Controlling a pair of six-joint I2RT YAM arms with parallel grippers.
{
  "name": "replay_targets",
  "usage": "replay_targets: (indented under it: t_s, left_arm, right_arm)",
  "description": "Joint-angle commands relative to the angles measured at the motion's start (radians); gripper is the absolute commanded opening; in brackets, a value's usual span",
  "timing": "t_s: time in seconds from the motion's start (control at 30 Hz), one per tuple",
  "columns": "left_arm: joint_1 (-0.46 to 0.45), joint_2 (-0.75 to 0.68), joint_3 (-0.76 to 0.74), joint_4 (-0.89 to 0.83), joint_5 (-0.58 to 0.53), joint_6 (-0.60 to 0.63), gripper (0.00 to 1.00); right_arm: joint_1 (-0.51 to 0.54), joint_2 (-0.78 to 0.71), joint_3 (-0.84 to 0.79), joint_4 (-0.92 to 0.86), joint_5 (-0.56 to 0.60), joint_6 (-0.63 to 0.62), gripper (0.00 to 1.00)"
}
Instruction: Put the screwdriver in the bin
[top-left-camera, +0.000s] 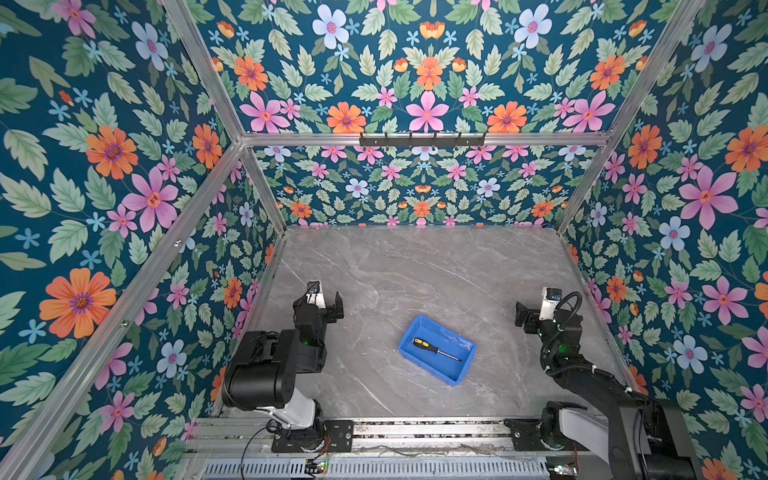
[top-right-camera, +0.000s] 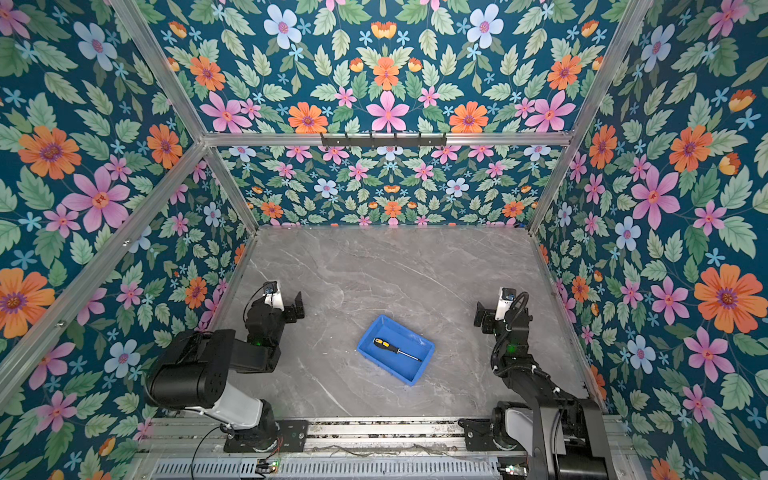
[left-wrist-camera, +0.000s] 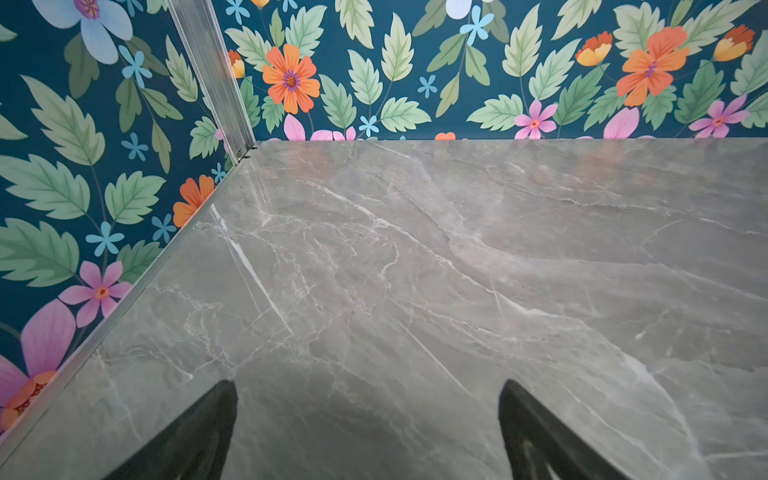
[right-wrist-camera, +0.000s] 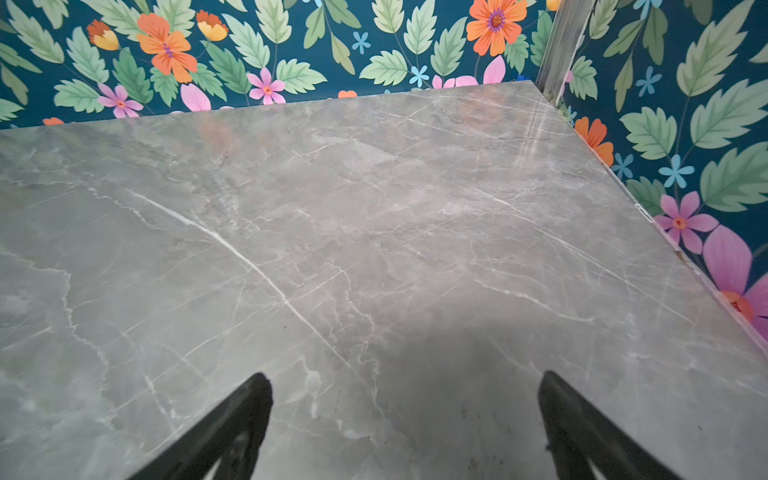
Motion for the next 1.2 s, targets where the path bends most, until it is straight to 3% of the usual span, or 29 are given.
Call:
replay_targets:
  t_s: [0.0,0.13,0.43,0.5,0.57,1.17]
  left_arm:
    - [0.008,0.007,0.016,0.071,-0.001,-0.033,0.99]
    - [0.009,0.014,0.031,0.059,-0.017,-0.039,0.99]
    - [0.008,0.018,0.032,0.069,-0.019,-0.035,1.0]
    - [0.008,0.019,0.033,0.069,-0.022,-0.033,1.0]
    - [0.008,0.019,0.035,0.063,-0.021,-0.031,1.0]
    - [0.007,0.019,0.039,0.055,-0.014,-0.024,1.0]
  right_arm:
    - [-0.007,0.038,0.05,0.034,-0.016,0.019,0.99]
    - [-0.013,0.069,0.071,0.03,-0.04,0.033,0.99]
    - [-0.012,0.312,0.054,0.333,-0.051,0.081,0.99]
    - [-0.013,0.285,0.076,0.234,-0.059,0.071,0.99]
    - [-0.014,0.308,0.067,0.295,-0.062,0.073,0.99]
    - [-0.012,0.295,0.078,0.251,-0.057,0.067,0.99]
